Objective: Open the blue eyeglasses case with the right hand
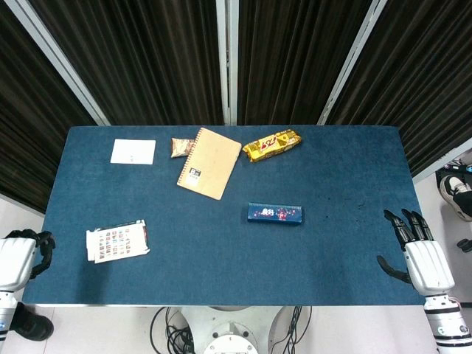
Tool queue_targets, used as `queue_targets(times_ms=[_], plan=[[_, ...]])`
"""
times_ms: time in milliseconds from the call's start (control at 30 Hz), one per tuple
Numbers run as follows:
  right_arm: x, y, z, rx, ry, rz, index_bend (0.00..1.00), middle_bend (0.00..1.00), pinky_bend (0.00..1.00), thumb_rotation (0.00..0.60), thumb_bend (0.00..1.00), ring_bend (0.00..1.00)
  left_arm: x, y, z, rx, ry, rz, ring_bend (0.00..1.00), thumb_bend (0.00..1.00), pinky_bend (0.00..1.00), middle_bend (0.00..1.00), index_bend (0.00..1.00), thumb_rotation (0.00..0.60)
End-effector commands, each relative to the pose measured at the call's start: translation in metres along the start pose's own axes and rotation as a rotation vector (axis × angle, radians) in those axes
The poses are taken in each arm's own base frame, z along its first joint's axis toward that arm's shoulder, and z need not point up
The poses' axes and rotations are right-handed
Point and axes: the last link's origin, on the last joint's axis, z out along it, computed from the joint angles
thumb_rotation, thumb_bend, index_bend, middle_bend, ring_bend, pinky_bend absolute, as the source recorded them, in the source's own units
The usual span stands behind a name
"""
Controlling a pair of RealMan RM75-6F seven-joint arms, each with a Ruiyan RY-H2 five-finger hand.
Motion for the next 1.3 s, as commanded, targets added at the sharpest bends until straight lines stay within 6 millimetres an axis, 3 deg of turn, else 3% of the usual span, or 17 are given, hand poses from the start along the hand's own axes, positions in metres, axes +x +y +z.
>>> queue_targets(times_ms=[33, 233, 367, 567, 900, 1033, 1300], plan=[[-0.001, -0.001, 0.001, 0.003, -0.002, 0.0, 0.0, 0.16, 0.0, 0.6, 0.22, 0.0, 0.0, 0.0, 0.0, 0.0, 0.0, -0.001, 0.45, 0.58, 0.44, 0.64, 0.66, 0.6], [-0.007, -0.007, 0.006, 0.031, -0.028, -0.001, 0.0, 0.16, 0.0, 0.6, 0.24, 0.0, 0.0, 0.0, 0.0, -0.001, 0.0, -0.001, 0.45, 0.58, 0.44, 0.64, 0.66, 0.6], [-0.018, -0.02, 0.025, 0.088, -0.082, -0.006, 0.0, 0.15, 0.0, 0.6, 0.22, 0.0, 0.0, 0.0, 0.0, -0.001, -0.001, -0.001, 0.45, 0.58, 0.44, 0.64, 0.66, 0.6], [-0.053, -0.051, 0.079, 0.18, -0.21, -0.019, 0.0, 0.11, 0.0, 0.6, 0.08, 0.0, 0.0, 0.0, 0.0, 0.001, 0.0, -0.001, 0.45, 0.58, 0.44, 0.64, 0.66, 0.6], [-0.117, -0.099, 0.165, 0.258, -0.292, -0.087, 0.0, 0.07, 0.0, 0.6, 0.06, 0.0, 0.0, -0.001, -0.001, 0.001, 0.0, -0.011, 0.45, 0.58, 0.44, 0.64, 0.66, 0.6], [-0.132, -0.108, 0.186, 0.245, -0.331, -0.103, 0.0, 0.06, 0.0, 0.6, 0.06, 0.0, 0.001, -0.002, 0.0, 0.0, -0.002, -0.023, 0.45, 0.58, 0.44, 0.64, 0.66, 0.6], [-0.141, -0.126, 0.227, 0.213, -0.352, -0.118, 0.0, 0.07, 0.0, 0.6, 0.07, 0.0, 0.001, -0.002, 0.0, -0.002, -0.003, -0.029, 0.45, 0.58, 0.44, 0.64, 0.66, 0.6]])
